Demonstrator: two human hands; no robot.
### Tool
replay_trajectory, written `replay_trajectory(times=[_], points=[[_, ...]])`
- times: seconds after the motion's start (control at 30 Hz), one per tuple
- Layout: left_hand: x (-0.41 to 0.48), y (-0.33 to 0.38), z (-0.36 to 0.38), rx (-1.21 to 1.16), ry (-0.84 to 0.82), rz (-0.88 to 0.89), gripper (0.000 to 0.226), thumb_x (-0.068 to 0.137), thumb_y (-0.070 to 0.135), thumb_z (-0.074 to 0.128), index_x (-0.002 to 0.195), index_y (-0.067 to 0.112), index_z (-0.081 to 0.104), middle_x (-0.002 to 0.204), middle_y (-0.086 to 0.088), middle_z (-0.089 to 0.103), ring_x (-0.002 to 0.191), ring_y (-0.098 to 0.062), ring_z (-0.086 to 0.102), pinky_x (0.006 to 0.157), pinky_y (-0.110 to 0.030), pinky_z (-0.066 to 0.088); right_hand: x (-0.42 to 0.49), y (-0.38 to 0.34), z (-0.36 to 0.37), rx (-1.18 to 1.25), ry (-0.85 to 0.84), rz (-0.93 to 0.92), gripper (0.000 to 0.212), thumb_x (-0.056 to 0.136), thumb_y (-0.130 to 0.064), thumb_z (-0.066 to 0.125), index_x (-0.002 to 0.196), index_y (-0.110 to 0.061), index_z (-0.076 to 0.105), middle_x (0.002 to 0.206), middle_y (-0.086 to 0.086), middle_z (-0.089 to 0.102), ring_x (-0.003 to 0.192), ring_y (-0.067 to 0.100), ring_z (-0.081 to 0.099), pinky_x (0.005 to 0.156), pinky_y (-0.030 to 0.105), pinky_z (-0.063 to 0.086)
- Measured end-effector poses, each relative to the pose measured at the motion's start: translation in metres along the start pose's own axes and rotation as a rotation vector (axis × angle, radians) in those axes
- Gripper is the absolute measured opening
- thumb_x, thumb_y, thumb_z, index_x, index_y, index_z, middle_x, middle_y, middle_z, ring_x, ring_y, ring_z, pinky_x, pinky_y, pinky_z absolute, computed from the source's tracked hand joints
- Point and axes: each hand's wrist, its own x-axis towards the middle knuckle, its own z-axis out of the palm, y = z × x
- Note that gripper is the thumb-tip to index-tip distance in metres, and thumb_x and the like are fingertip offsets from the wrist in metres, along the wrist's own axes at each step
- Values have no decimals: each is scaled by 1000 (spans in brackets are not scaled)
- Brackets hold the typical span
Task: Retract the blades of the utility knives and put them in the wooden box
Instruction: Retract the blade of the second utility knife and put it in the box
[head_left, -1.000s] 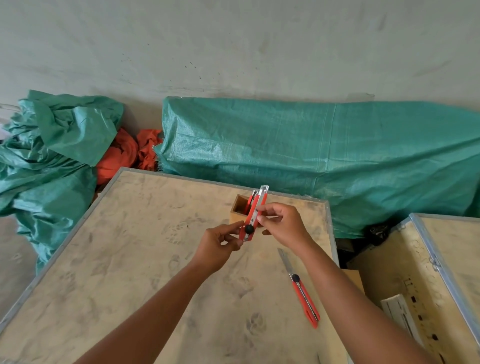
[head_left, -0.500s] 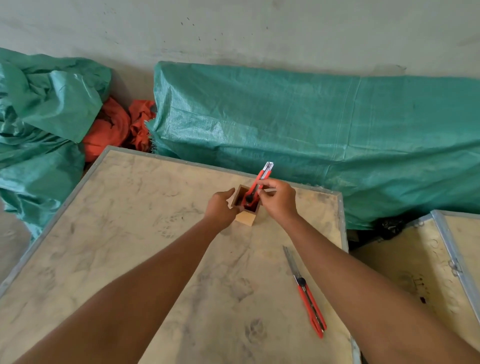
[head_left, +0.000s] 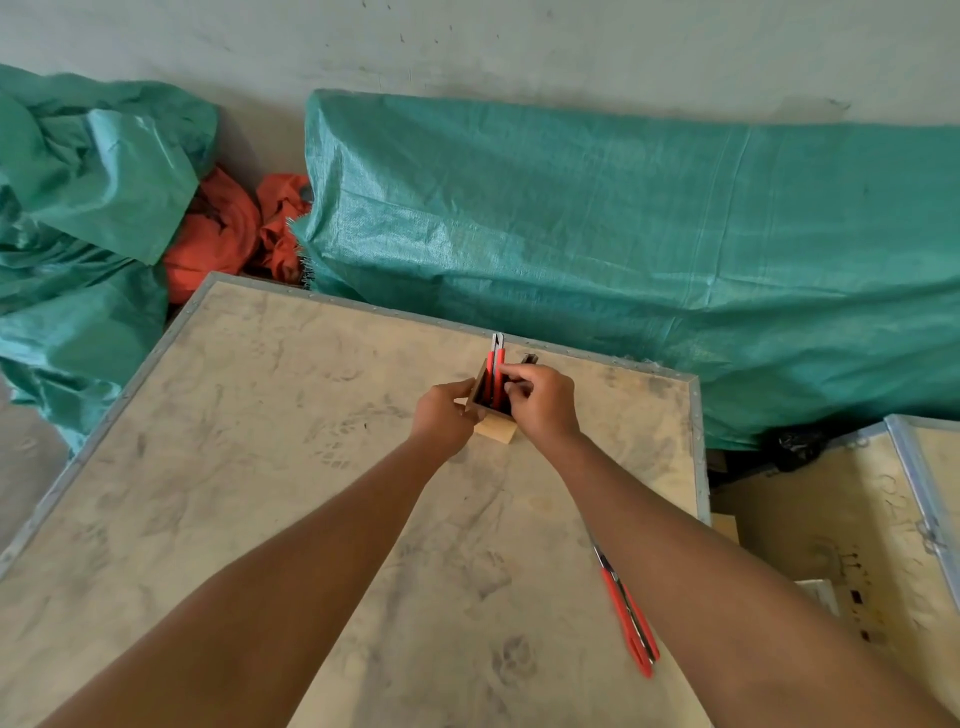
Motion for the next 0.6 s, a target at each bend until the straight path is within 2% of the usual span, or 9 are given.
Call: replay_trajectory(times=[0.17, 0.27, 0.4, 0.53, 0.6], points=[[-10, 1, -1, -30, 7, -23, 52, 87, 17, 73, 137, 17, 59, 132, -2, 66, 107, -22, 66, 88, -33, 53, -11, 0, -14, 33, 38, 3, 31, 88, 4, 69, 112, -12, 80, 109, 9, 80, 94, 22, 76, 92, 29, 59], [-28, 6, -1, -69, 96, -72, 56, 87, 19, 73, 140, 17, 54, 136, -4, 62, 112, -21, 62, 83, -33, 55, -27, 6, -31, 52, 51, 16, 29, 87, 5, 70, 109, -10, 80, 109, 10, 80, 94, 24, 76, 90, 32, 60], [-67, 10, 14, -63, 224, 45, 50, 87, 19, 73, 135, 16, 58, 132, -2, 62, 103, -13, 63, 83, -25, 51, -58, 25, -58, 75, 39, 74, 27, 89, 4, 70, 111, -9, 80, 113, 9, 79, 96, 24, 76, 88, 25, 58], [-110, 8, 43, -96, 125, 82, 41, 88, 23, 71, 128, 17, 64, 125, 3, 66, 100, -11, 64, 83, -26, 54, -93, 51, -82, 110, 12, 174, 25, 90, -1, 72, 111, -12, 79, 113, 3, 78, 95, 16, 74, 90, 21, 55], [-125, 4, 60, -87, 68, 84, 39, 88, 24, 71, 126, 19, 65, 122, 4, 67, 100, -12, 63, 80, -25, 52, -114, 68, -92, 120, -21, 230, 23, 90, -3, 73, 109, -14, 80, 110, 2, 79, 93, 13, 73, 92, 24, 58]])
